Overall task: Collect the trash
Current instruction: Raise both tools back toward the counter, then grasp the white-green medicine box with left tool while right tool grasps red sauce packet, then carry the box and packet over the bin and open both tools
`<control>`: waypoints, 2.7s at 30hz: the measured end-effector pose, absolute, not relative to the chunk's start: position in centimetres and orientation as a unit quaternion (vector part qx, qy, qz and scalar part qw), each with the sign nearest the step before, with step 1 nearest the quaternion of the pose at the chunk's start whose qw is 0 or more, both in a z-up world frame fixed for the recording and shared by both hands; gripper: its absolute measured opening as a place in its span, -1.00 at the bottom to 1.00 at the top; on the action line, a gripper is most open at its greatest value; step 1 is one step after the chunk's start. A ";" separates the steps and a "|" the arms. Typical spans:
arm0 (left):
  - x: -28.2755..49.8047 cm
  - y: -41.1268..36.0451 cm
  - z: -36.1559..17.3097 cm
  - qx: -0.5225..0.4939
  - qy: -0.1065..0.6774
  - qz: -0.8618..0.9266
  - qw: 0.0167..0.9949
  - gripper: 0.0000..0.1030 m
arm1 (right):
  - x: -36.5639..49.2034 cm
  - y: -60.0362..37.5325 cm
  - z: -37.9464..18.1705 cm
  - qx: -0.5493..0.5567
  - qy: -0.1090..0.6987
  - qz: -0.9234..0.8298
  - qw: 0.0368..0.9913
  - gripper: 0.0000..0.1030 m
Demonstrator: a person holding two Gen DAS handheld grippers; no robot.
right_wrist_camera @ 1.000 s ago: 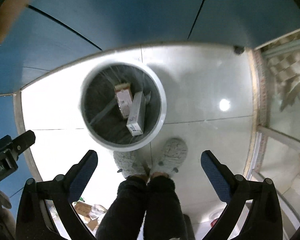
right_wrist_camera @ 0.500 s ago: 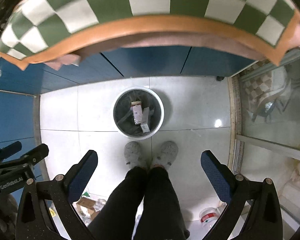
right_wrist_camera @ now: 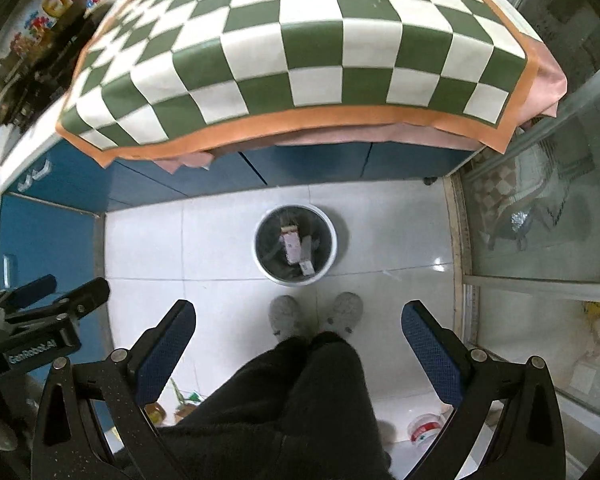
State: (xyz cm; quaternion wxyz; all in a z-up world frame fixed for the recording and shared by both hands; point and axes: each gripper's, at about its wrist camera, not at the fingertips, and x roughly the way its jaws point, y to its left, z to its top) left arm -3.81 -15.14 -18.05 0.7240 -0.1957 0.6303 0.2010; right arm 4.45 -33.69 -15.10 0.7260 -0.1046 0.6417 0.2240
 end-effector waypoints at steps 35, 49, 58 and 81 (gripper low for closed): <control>39.7 0.4 -22.6 -0.376 0.614 0.266 0.641 0.56 | 53.0 -26.8 -22.0 0.025 0.662 0.178 0.727 -0.43; 38.3 -5.2 -17.1 -0.147 0.585 0.311 0.734 0.30 | 51.7 -26.6 -20.3 -0.012 0.618 0.218 0.755 -0.58; 33.1 -9.5 -9.5 -0.083 0.521 0.288 0.799 0.30 | 46.6 -27.9 -15.4 -0.024 0.577 0.237 0.781 -0.58; 6.2 -14.1 -22.7 -0.166 0.641 0.156 0.733 0.30 | 12.3 -34.1 -24.8 0.016 0.659 0.217 0.720 -0.59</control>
